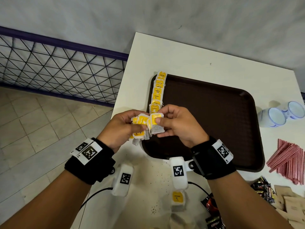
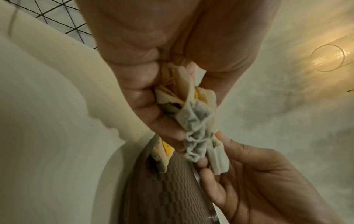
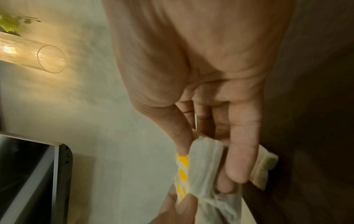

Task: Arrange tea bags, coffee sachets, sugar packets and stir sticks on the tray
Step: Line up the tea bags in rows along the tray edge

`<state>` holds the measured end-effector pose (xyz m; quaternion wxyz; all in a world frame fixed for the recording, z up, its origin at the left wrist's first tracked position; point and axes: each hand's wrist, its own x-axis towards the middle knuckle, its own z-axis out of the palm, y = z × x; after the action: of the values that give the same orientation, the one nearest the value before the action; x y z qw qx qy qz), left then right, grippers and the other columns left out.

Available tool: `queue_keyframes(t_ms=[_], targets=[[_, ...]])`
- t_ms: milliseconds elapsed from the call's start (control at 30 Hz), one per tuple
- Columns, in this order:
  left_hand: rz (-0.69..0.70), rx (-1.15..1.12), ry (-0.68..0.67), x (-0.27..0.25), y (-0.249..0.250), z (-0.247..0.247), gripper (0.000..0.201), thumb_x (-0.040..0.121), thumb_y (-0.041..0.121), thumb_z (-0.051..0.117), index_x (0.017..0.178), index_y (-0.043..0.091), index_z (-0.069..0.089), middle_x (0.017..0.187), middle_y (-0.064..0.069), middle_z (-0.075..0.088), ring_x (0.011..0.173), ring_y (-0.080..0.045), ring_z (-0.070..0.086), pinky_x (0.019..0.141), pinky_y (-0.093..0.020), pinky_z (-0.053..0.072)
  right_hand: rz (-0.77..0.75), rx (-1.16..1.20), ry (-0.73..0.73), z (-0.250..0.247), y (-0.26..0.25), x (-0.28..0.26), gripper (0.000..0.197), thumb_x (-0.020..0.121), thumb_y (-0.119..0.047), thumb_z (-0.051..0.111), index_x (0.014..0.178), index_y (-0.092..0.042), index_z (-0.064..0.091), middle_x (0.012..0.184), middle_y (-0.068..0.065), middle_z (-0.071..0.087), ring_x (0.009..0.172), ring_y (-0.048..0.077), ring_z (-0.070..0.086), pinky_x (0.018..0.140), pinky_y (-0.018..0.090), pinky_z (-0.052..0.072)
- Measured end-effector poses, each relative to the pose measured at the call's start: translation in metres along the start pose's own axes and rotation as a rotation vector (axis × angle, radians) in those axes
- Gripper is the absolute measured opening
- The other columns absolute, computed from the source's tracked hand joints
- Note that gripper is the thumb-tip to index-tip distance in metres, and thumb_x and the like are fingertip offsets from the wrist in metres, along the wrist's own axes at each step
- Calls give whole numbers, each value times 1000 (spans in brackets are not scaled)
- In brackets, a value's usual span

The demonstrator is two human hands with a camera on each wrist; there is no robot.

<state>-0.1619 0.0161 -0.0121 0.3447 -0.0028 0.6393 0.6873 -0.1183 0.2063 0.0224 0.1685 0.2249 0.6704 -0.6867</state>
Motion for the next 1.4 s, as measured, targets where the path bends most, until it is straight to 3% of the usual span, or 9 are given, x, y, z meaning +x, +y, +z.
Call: queue_keyframes(t_ms=[133,400,533,633,733,867,967,1100,1400], targets=[[-10,-9,9,-1,-1,-1,32,85,-11,67,108,10,73,92,-6,74,77,-18,69,61,-26,57,-2,43,23,-3,-1,-1,13,91,1,66,104,3,62,97,16,73,79,25,75,60,34,63],[17,68,-19,-3,-6,8,22,85,4,75,106,10,73,97,-10,77,83,-16,71,74,-30,58,17,75,22,6,-1,-5,10,91,0,66,99,1,61,92,18,74,74,27,75,56,32,62],[11,58,8,-4,-4,7,15,85,2,74,95,12,74,83,0,76,72,-10,69,63,-22,55,23,44,17,3,-3,-7,17,91,-4,67,105,3,60,91,18,75,72,30,75,57,31,61],[0,56,16,-6,-3,3,14,85,2,74,93,13,74,79,0,74,68,-14,67,55,-28,55,-23,-35,62,-5,-4,-3,9,88,-6,72,95,-6,66,92,11,75,76,18,72,57,27,60],[-12,48,42,-9,-6,-5,14,85,1,73,90,14,74,83,-4,75,73,-22,67,62,-33,55,-115,-198,198,-20,-3,3,9,83,-7,77,85,-9,69,79,2,71,61,2,63,51,15,47],[-30,53,57,-11,-10,-13,14,85,2,74,91,14,75,85,-3,76,78,-19,70,65,-29,56,-26,-231,171,-29,2,9,12,85,-3,75,92,0,65,64,2,68,51,11,60,41,19,40],[-36,56,56,-11,-10,-14,13,85,2,74,93,12,75,85,-4,76,76,-19,70,63,-29,58,54,-161,67,-23,4,13,12,88,3,70,91,-5,61,64,6,70,55,17,68,44,21,49],[-29,38,46,-11,-10,-10,13,85,-1,73,94,9,73,75,-3,73,61,-15,67,47,-22,50,156,-96,-16,-10,7,16,13,89,5,67,96,-3,59,67,12,69,55,18,69,50,22,56],[-48,69,43,-7,-16,-12,16,83,2,76,95,13,74,84,-3,75,76,-16,68,65,-28,55,150,-165,102,9,23,28,15,92,2,64,97,-4,51,76,26,66,48,23,68,44,26,55]])
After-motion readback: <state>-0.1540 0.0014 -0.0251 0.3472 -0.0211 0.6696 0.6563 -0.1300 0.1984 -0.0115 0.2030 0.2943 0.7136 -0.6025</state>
